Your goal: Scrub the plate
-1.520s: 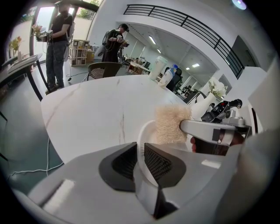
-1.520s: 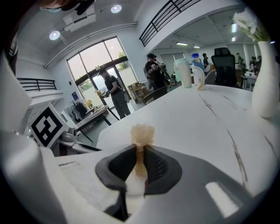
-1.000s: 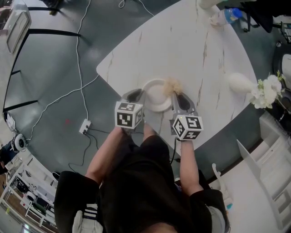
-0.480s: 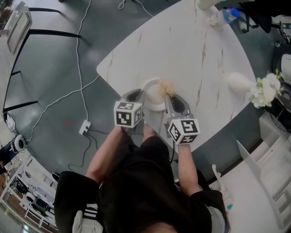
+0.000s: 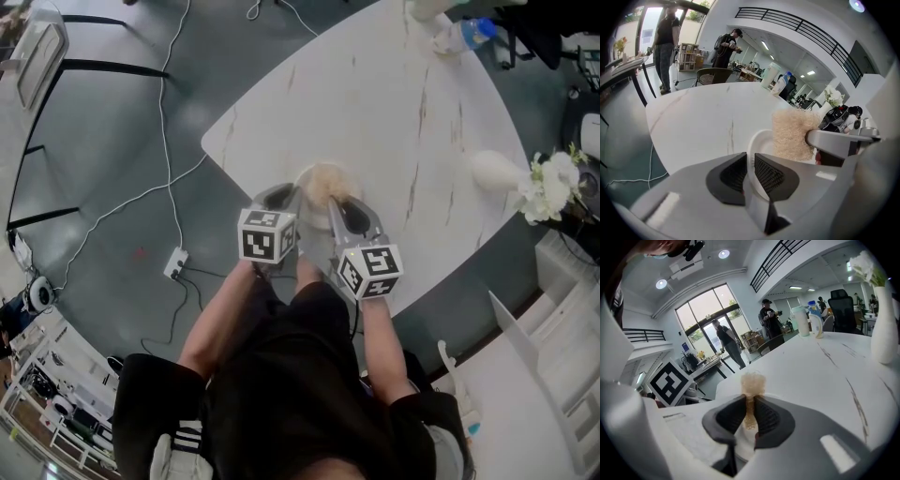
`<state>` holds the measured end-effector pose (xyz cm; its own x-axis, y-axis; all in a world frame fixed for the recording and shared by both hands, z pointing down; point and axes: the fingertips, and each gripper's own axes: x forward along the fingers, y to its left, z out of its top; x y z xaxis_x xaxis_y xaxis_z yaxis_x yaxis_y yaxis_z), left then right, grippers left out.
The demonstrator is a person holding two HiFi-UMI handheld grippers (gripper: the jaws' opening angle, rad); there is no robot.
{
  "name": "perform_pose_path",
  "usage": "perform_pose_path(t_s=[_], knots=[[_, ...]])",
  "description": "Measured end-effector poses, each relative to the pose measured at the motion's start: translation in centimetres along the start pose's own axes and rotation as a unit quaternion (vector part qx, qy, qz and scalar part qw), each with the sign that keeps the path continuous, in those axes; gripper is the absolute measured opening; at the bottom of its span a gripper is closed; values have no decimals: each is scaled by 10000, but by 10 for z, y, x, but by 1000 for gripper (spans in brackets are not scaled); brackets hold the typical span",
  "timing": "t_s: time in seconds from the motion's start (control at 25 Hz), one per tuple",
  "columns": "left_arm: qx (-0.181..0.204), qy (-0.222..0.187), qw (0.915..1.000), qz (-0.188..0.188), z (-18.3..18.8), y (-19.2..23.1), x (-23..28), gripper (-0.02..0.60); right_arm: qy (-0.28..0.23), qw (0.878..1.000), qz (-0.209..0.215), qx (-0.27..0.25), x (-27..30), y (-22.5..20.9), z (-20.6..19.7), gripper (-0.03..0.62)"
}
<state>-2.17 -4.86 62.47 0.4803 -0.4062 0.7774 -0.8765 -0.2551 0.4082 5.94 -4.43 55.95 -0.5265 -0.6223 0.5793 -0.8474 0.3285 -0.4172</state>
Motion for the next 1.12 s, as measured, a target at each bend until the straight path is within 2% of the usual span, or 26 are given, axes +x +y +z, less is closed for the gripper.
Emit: perform_pose_path(t_s=[0.4, 1.12], knots=[[-24, -45, 10000, 10, 1, -1, 0, 58, 263, 9995, 148, 25, 11, 9, -17, 52], [-49, -50, 10000, 20, -1, -1, 1, 58, 409, 9990, -87, 156, 1, -14, -30, 52]])
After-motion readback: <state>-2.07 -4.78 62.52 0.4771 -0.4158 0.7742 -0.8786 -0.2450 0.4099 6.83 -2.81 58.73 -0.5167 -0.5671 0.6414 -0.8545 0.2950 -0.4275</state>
